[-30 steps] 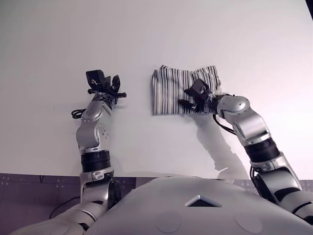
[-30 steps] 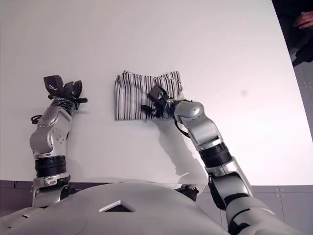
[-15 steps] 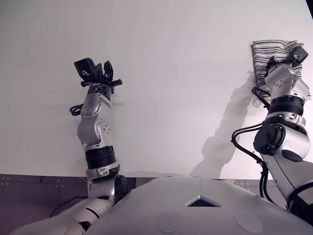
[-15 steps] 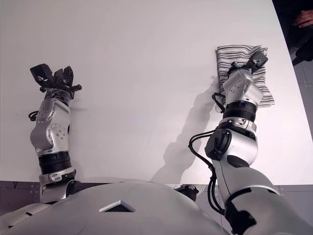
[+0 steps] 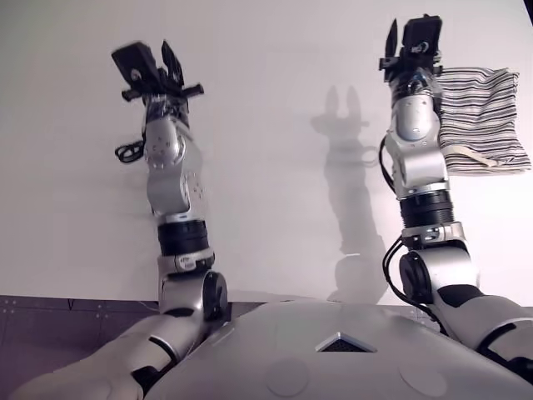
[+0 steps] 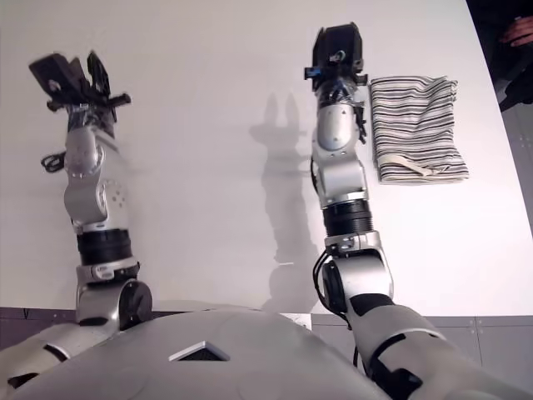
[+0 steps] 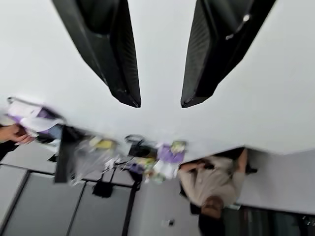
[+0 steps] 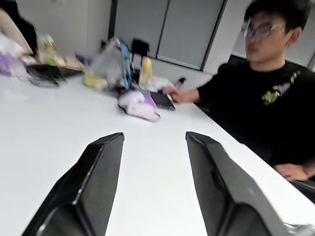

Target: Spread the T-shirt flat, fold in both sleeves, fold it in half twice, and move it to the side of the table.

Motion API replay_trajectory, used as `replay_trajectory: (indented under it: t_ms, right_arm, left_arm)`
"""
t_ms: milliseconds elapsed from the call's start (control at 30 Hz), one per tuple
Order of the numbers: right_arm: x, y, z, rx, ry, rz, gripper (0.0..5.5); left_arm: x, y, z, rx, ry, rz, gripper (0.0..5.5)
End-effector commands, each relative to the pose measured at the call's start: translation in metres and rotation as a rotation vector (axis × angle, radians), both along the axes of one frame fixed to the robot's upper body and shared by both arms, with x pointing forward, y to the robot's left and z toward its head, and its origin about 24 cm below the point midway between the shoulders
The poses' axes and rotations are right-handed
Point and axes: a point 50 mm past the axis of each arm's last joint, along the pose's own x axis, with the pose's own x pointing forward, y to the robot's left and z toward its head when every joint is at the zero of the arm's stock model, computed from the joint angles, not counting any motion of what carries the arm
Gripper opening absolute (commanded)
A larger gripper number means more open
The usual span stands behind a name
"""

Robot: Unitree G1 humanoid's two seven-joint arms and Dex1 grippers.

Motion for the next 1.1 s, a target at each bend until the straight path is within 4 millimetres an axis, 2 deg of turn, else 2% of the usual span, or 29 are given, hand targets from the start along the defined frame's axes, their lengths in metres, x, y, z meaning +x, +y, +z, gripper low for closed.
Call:
replay_trajectory:
  t_ms: [33, 133, 267, 333, 400, 500, 567, 667, 733, 800, 833, 867, 933, 1000, 1033, 1100]
  right_arm:
    - [-0.01, 0.013, -0.003, 0.08, -0.024, -0.007, 3.07]
    - [-0.013, 0.013, -0.001, 0.139, -0.05, -0.072, 3.64]
    - [-0.004, 0.003, 0.003, 0.171, -0.059, -0.115, 3.64]
    - [0.007, 0.005, 0.006, 0.25, -0.007, -0.043, 3.64]
    - [0.022, 0.006, 0.015, 0.343, 0.061, 0.151, 3.67]
    - [0.049, -0.025, 0.05, 0.297, 0.032, 0.311, 3.67]
    - [0.063, -0.03, 0.071, 0.224, 0.006, 0.327, 3.67]
    - [0.085, -0.022, 0.111, 0.126, -0.04, 0.178, 3.67]
    - [0.091, -0.01, 0.151, 0.098, -0.139, 0.085, 3.67]
    - [0.09, 0.01, 0.177, 0.166, -0.2, 0.059, 3.67]
    - [0.088, 0.024, 0.183, 0.185, -0.227, 0.046, 3.67]
    - [0.085, 0.04, 0.18, 0.227, -0.223, 0.016, 3.67]
    - [0.076, 0.071, 0.156, 0.221, -0.227, -0.073, 3.67]
    - [0.069, 0.079, 0.13, 0.143, -0.223, -0.137, 3.67]
    - [0.066, 0.087, 0.111, 0.101, -0.172, -0.074, 3.67]
    - [0.061, 0.088, 0.085, 0.103, -0.071, -0.091, 3.67]
  left_arm:
    - [0.009, -0.015, 0.011, 0.002, -0.009, -0.117, 1.49]
    - [0.02, -0.022, 0.02, 0.032, -0.007, -0.209, 1.49]
    - [0.023, -0.035, 0.03, 0.041, -0.019, -0.283, 1.49]
    - [0.02, -0.037, 0.032, 0.03, -0.03, -0.285, 1.49]
    - [0.019, -0.037, 0.034, -0.007, -0.05, -0.269, 1.77]
    - [0.027, -0.036, 0.043, -0.035, -0.069, -0.19, 2.29]
    - [0.038, -0.034, 0.053, -0.007, -0.04, -0.073, 2.33]
    - [0.055, -0.031, 0.088, 0.036, -0.13, 0.083, 2.33]
    - [0.069, -0.037, 0.118, -0.017, -0.25, 0.099, 2.33]
    - [0.082, -0.042, 0.126, -0.181, -0.23, 0.127, 2.33]
    - [0.082, -0.048, 0.129, -0.241, -0.299, 0.165, 2.33]
    - [0.077, -0.059, 0.133, -0.257, -0.411, 0.217, 2.33]
    - [0.065, -0.091, 0.125, -0.287, -0.512, 0.246, 2.33]
    - [0.052, -0.108, 0.103, -0.125, -0.566, 0.22, 2.33]
    - [0.044, -0.113, 0.094, -0.044, -0.595, 0.204, 2.33]
    - [0.034, -0.122, 0.08, 0.002, -0.601, 0.149, 2.33]
